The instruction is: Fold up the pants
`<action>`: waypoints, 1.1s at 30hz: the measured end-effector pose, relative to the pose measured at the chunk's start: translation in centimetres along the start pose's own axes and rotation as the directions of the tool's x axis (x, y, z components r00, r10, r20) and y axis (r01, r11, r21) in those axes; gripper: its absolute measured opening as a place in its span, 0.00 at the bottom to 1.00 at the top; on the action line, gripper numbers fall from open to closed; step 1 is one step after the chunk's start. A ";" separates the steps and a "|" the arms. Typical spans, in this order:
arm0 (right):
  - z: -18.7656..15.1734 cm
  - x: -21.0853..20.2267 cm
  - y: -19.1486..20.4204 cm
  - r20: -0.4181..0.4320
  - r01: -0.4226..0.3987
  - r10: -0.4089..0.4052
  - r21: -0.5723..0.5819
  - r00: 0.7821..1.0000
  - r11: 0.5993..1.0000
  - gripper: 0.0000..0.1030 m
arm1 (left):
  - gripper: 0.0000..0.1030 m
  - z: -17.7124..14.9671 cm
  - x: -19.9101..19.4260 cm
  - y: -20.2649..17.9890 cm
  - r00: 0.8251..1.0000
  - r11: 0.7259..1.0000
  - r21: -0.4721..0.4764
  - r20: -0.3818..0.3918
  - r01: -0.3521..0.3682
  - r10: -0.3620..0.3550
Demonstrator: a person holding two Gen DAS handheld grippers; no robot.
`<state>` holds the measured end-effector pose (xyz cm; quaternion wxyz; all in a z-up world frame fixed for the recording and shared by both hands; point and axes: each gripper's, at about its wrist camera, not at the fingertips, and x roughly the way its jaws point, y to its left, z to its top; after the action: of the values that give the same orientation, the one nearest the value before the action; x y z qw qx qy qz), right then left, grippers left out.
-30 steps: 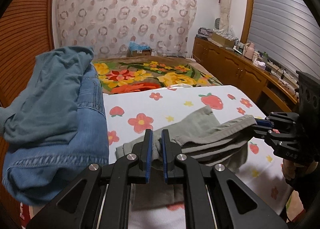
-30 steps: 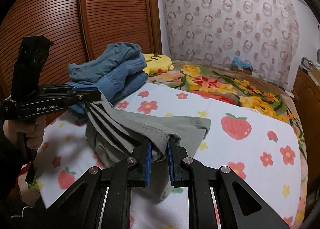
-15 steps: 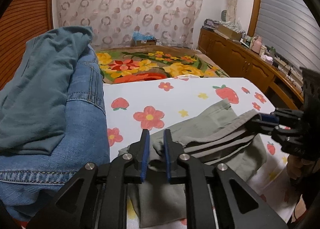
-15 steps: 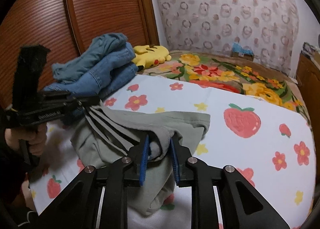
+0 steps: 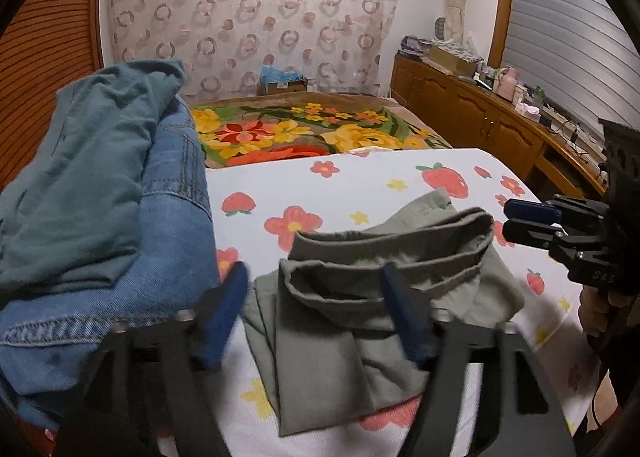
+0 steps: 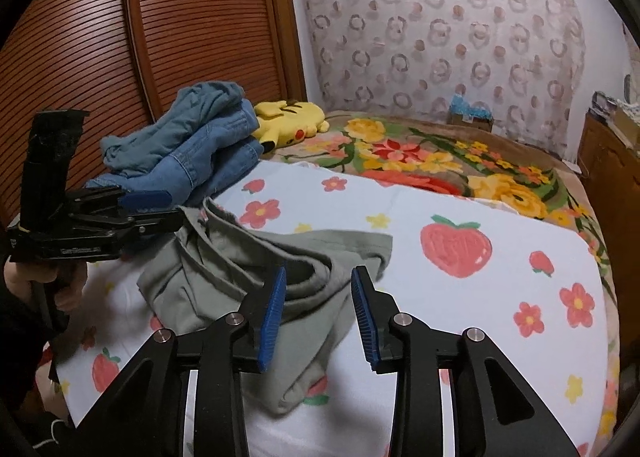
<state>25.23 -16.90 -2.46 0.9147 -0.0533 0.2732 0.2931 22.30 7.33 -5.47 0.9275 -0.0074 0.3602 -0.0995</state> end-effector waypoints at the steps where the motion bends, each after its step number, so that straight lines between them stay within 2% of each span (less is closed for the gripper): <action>1: -0.1 0.2 0.1 -0.007 -0.002 0.002 0.000 1.000 1.000 0.37 | 0.73 -0.1 0.1 -0.1 1.000 1.000 0.002 -0.004 0.004 -0.004; 14: 0.5 2.2 0.0 -0.089 -0.013 0.006 -0.071 0.996 0.997 0.38 | 0.73 -1.0 0.6 0.0 1.000 1.000 -0.005 -0.013 -0.024 0.024; 20: 0.7 2.6 -0.2 -0.092 -0.037 0.030 -0.073 0.995 0.997 0.38 | 0.73 -1.3 0.6 -0.2 1.000 1.000 -0.010 -0.013 -0.027 0.027; 22: 0.9 2.5 -0.3 -0.085 -0.056 0.050 -0.064 0.995 0.996 0.21 | 0.73 -1.3 0.7 -0.2 1.000 1.000 -0.009 -0.014 -0.028 0.028; 23: 1.0 2.4 -0.4 -0.078 -0.061 0.056 -0.064 0.995 0.996 0.20 | 0.73 -1.3 0.7 -0.2 1.000 1.000 -0.008 -0.014 -0.028 0.028; 24: 1.1 2.3 -0.5 -0.067 -0.066 0.062 -0.063 0.996 0.996 0.11 | 0.73 -1.3 0.7 -0.2 1.000 1.000 -0.010 -0.015 -0.027 0.027; 25: 1.2 2.4 -0.6 -0.061 -0.072 0.069 -0.058 0.996 0.996 0.08 | 0.73 -1.3 0.6 -0.2 1.000 1.000 -0.010 -0.015 -0.027 0.027; 30: 2.2 2.6 -1.3 -0.030 -0.060 0.059 -0.035 0.998 0.998 0.06 | 0.73 -1.3 0.7 -0.2 0.999 1.000 -0.010 -0.017 -0.029 0.029; 33: 2.8 3.1 -1.4 -0.023 -0.019 0.018 -0.044 1.000 0.999 0.06 | 0.73 -1.3 0.7 -0.3 0.999 0.999 -0.009 -0.017 -0.031 0.030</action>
<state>29.42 -15.77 -1.82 0.9074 -0.0743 0.2775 0.3069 21.88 7.02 -6.90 0.9258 -0.0053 0.3687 -0.0838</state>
